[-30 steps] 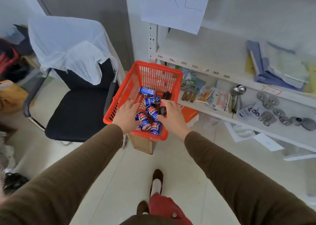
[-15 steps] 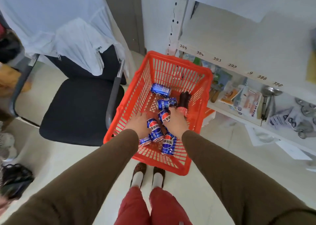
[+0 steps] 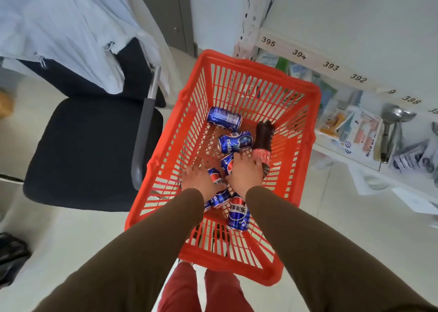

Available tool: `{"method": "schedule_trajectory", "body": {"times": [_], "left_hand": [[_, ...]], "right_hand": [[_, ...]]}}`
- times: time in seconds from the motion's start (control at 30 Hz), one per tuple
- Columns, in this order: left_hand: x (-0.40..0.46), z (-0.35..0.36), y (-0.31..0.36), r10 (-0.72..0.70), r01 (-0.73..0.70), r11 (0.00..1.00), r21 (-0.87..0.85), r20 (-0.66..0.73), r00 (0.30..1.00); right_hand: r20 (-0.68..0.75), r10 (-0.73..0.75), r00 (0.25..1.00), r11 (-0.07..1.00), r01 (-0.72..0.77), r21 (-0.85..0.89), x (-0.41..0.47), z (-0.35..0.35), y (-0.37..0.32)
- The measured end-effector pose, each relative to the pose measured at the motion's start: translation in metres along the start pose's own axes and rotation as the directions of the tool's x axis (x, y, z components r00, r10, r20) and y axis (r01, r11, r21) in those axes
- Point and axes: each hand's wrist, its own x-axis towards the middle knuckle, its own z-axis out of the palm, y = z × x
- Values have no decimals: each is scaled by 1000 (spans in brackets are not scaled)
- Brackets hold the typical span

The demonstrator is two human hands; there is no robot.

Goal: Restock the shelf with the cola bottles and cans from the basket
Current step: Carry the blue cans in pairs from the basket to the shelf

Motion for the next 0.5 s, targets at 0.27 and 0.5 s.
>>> {"method": "schedule_trajectory", "body": {"times": [0.27, 0.5], "left_hand": [[19, 4, 1, -77, 97, 976, -193, 106, 991], [9, -2, 1, -70, 63, 947, -315, -11, 998]], "right_hand": [[-3, -4, 1000, 994, 3, -109, 16, 8, -3], [-13, 8, 1000, 997, -7, 82, 15, 0, -4]]}}
